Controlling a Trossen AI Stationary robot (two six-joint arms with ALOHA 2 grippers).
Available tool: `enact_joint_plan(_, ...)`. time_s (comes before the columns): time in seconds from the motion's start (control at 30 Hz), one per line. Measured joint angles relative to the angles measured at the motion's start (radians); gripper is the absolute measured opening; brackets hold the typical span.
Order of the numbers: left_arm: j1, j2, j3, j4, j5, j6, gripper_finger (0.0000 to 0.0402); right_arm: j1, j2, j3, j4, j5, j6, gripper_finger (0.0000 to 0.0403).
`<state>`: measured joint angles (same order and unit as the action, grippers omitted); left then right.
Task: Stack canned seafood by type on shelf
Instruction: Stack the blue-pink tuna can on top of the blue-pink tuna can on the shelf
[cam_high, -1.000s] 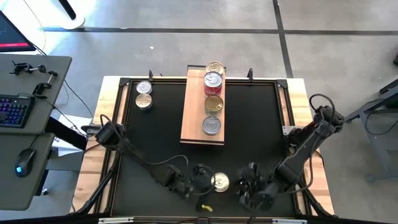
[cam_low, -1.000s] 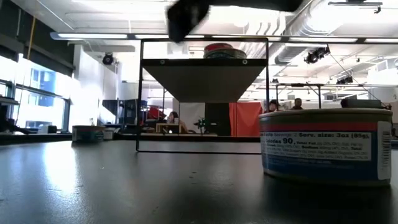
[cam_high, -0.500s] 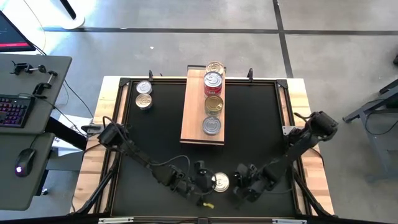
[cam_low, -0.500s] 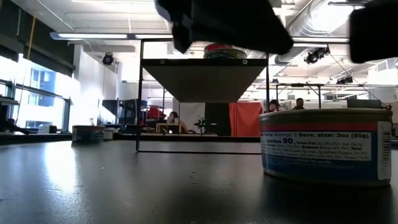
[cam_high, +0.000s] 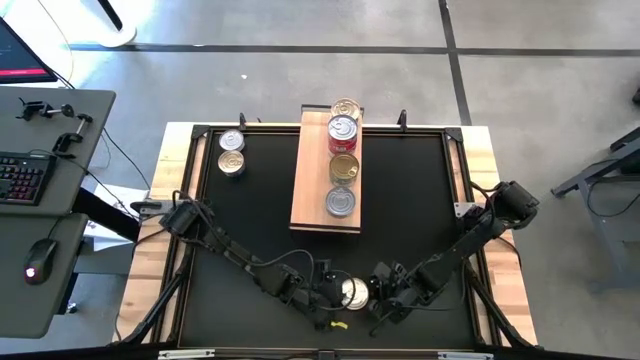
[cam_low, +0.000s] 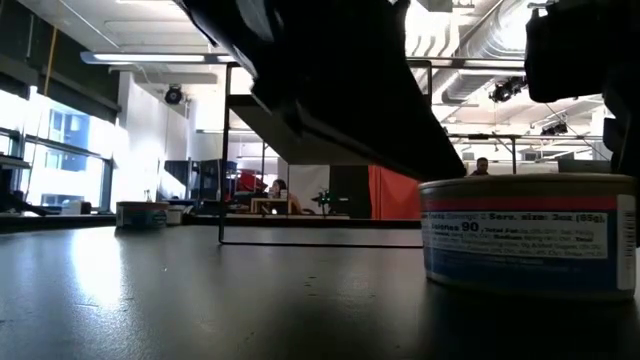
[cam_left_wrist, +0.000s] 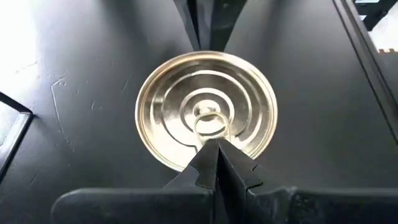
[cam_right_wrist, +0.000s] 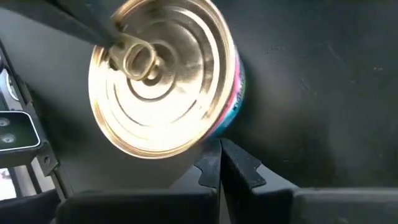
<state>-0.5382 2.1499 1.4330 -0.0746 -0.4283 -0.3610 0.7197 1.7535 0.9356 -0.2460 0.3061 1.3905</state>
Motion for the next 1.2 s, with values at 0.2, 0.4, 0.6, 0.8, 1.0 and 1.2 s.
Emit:
enact_joint_plan(0.2,-0.008,0.009,0.002,-0.023,-0.034,-0.014,0.0000,-0.005,0.000,0.000,0.055,-0.001,-0.001,0.0000)
enact_joint_plan(0.4,-0.008,0.003,0.004,-0.117,-0.054,-0.029,0.0000,-0.003,0.001,0.093,0.055,0.011,-0.062,0.0000)
enact_joint_plan(0.6,-0.023,0.022,-0.005,-0.198,-0.070,-0.040,0.0000,-0.009,0.000,0.178,0.008,0.066,-0.109,0.0000)
enact_joint_plan(0.8,-0.033,0.013,-0.001,-0.244,-0.071,-0.083,0.0000,-0.020,0.000,0.222,-0.007,0.078,-0.154,0.0000)
enact_joint_plan(1.0,-0.080,-0.065,0.000,-0.436,-0.118,-0.165,0.0000,-0.019,-0.017,0.342,-0.067,0.093,-0.238,0.0000)
enact_joint_plan(1.2,-0.154,-0.144,0.000,-0.584,-0.188,-0.216,0.0000,-0.058,-0.015,0.454,-0.038,0.040,-0.331,0.0006)
